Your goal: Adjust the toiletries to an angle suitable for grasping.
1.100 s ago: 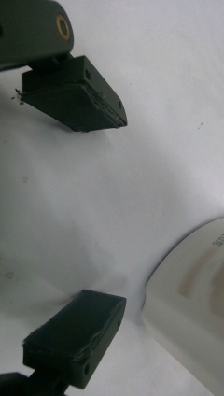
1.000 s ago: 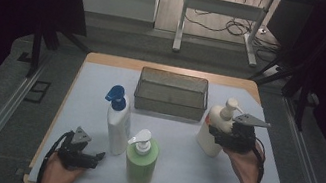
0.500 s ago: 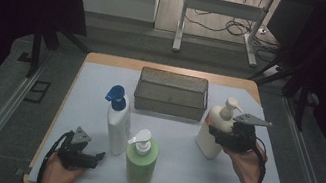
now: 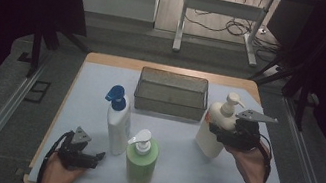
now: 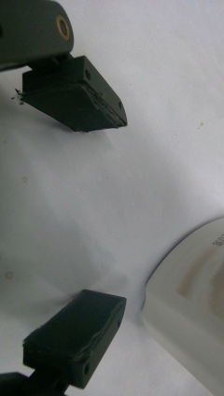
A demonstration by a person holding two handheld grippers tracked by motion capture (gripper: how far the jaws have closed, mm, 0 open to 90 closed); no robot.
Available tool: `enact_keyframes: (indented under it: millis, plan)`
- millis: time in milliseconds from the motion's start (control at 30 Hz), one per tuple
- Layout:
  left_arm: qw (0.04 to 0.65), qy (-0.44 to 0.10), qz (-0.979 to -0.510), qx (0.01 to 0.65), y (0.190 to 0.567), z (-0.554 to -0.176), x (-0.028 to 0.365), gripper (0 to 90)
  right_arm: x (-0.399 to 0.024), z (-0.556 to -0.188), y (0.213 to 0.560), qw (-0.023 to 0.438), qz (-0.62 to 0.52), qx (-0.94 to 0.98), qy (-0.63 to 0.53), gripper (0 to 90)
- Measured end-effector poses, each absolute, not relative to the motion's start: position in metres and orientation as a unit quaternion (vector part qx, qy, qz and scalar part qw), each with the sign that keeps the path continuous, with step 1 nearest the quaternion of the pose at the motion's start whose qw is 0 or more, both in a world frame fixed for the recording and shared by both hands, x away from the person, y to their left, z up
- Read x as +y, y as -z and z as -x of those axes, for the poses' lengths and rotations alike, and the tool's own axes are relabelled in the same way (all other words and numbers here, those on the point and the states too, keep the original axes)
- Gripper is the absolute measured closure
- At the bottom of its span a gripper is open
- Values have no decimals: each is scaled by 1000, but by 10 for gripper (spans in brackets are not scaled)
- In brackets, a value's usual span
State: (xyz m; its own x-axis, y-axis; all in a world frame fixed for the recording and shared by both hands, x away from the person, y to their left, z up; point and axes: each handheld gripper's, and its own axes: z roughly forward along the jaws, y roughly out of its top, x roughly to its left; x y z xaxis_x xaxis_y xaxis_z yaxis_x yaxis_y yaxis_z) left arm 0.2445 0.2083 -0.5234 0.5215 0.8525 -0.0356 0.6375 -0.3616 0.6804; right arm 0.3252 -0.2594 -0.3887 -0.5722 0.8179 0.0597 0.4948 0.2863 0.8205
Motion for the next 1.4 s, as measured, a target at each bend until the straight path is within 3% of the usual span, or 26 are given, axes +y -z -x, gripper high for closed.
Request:
enact_keyframes:
  millis: [700,1400]
  plan:
    - [326,-164,-809,460,523,-245,208,125,-222,-333,351,175,-387,795,-433,369]
    - [326,-161,-810,461,523,-245,208,121,-196,-358,341,180,-391,789,-437,369]
